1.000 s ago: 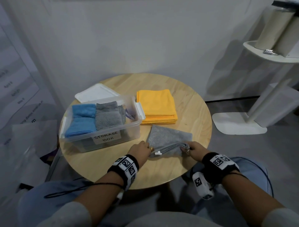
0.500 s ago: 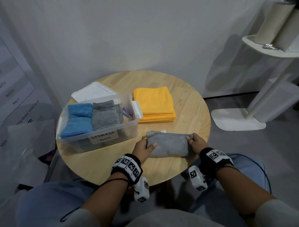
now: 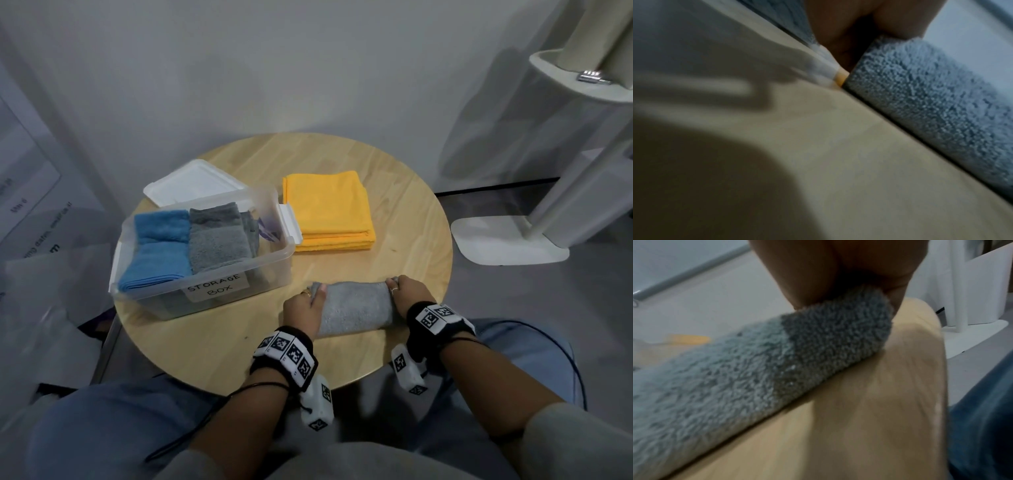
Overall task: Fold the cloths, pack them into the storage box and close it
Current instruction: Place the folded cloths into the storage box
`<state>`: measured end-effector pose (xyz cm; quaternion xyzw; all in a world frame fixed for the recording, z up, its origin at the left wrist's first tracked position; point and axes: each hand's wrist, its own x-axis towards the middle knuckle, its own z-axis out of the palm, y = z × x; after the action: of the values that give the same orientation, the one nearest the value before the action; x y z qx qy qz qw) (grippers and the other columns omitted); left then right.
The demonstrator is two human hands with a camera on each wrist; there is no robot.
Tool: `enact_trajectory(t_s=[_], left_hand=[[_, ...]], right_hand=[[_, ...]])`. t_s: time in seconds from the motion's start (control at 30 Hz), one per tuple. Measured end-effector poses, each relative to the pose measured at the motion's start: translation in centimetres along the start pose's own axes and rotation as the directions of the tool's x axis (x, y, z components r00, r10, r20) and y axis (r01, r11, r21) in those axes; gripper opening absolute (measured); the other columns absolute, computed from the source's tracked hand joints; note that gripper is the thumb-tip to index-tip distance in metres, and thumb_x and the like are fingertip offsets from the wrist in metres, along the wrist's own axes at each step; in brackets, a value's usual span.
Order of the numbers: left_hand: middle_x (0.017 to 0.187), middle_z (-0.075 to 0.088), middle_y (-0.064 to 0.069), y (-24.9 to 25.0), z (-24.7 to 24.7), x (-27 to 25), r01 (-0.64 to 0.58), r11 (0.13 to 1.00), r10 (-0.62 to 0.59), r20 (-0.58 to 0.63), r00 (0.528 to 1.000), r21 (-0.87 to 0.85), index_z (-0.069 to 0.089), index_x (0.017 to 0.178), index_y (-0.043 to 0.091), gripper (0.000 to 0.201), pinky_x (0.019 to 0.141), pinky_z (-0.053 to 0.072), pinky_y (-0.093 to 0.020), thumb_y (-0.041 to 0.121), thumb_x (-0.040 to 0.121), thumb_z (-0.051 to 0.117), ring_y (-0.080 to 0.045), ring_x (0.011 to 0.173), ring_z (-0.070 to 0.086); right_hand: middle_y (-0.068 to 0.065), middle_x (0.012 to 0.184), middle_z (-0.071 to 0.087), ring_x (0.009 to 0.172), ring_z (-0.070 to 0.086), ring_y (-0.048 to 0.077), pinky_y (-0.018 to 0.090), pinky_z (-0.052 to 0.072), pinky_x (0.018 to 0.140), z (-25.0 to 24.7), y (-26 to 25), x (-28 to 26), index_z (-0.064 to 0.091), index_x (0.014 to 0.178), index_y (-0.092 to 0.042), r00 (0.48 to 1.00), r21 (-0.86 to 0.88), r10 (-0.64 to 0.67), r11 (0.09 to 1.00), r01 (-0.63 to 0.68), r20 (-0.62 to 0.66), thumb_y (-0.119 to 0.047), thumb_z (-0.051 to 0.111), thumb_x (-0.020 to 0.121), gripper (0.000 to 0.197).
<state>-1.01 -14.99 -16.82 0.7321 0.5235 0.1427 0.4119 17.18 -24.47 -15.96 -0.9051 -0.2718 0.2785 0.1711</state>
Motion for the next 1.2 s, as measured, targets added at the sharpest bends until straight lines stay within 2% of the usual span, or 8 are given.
enact_trajectory(t_s=[0.07,0.2,0.4,0.6,0.7,0.93,1.07,1.2], left_hand=[[0.066,0.056,-0.015,-0.1,0.1,0.3,-0.014,1.000,0.014,0.043,0.999,0.008,0.054,0.066,0.002,0.048,0.065,0.039,-0.032,0.041,0.094,0.050,-0.038,0.079,0.058],[0.123,0.055,-0.006,-0.6,-0.1,0.6,0.019,0.992,-0.002,0.140,0.990,-0.123,0.035,0.139,0.020,0.049,0.101,0.042,-0.040,0.023,0.093,0.054,-0.023,0.115,0.052],[0.109,0.064,-0.015,0.5,-0.5,1.5,-0.064,0.968,0.031,0.139,0.990,0.242,0.055,0.112,0.004,0.034,0.082,0.044,-0.031,0.031,0.099,0.040,-0.030,0.102,0.059],[0.136,0.037,-0.013,2.6,-0.5,1.8,-0.218,0.676,0.143,0.165,0.976,0.704,0.043,0.128,0.008,0.033,0.094,0.044,-0.037,0.020,0.098,0.038,-0.027,0.120,0.043],[0.147,0.027,-0.008,2.8,1.0,1.7,-0.506,0.672,0.381,0.334,0.862,0.541,0.035,0.139,0.014,0.043,0.106,0.033,-0.040,0.014,0.097,0.039,-0.025,0.131,0.035],[0.135,0.046,-0.010,3.2,1.4,3.3,-0.468,0.626,0.087,0.541,0.837,0.623,0.040,0.137,0.012,0.054,0.102,0.030,-0.043,0.044,0.094,0.048,-0.029,0.125,0.042],[0.122,0.057,-0.016,3.7,-1.1,2.9,-0.402,0.808,0.054,0.626,0.778,0.430,0.051,0.120,0.004,0.047,0.088,0.041,-0.032,0.039,0.090,0.059,-0.028,0.112,0.054],[0.101,0.057,-0.009,6.3,-8.0,1.2,-0.486,0.807,0.178,0.646,0.742,0.335,0.053,0.105,0.002,0.036,0.074,0.039,-0.029,0.035,0.091,0.058,-0.022,0.095,0.055]], right_hand=[[0.020,0.126,0.056,0.117,0.052,0.034,0.033,0.039,0.096,0.0,-0.1,0.1,0.051,0.123,-0.003,1.000,-0.009,0.002,1.000,-0.002,0.005,-0.032,0.031,0.101,0.042],[0.019,0.126,0.056,0.117,0.051,0.033,0.033,0.038,0.096,0.1,0.0,0.1,0.053,0.121,-0.002,1.000,-0.031,0.003,1.000,-0.002,0.016,-0.032,0.031,0.101,0.042],[0.021,0.121,0.059,0.113,0.054,0.034,0.032,0.041,0.089,0.2,-0.7,0.3,0.054,0.118,0.001,0.998,-0.027,0.062,0.998,-0.062,0.005,-0.032,0.038,0.099,0.041],[0.020,0.125,0.049,0.115,0.049,0.037,0.039,0.041,0.086,0.3,-1.5,0.7,0.040,0.122,-0.005,0.986,-0.046,0.161,0.986,-0.163,-0.052,-0.034,0.043,0.096,0.039],[0.019,0.132,0.042,0.122,0.042,0.036,0.043,0.039,0.095,0.9,-1.4,0.7,0.041,0.126,-0.003,0.985,-0.105,0.155,0.981,-0.162,-0.070,-0.040,0.038,0.097,0.047],[0.020,0.119,0.057,0.110,0.054,0.034,0.036,0.041,0.087,0.0,-0.3,0.9,0.048,0.116,0.002,0.999,0.155,0.026,0.987,-0.033,0.046,-0.050,0.051,0.090,0.058],[0.010,0.103,0.069,0.089,0.067,0.018,0.027,0.055,0.073,-2.2,-0.3,-1.4,0.064,0.106,-0.006,0.852,0.529,-0.246,0.848,-0.042,0.463,-0.024,0.083,0.064,0.049],[0.007,0.094,0.071,0.085,0.067,0.022,0.032,0.055,0.078,-5.4,-3.5,-3.9,0.068,0.093,-0.009,0.797,0.574,-0.404,0.814,0.089,0.449,-0.010,0.083,0.057,0.039]])
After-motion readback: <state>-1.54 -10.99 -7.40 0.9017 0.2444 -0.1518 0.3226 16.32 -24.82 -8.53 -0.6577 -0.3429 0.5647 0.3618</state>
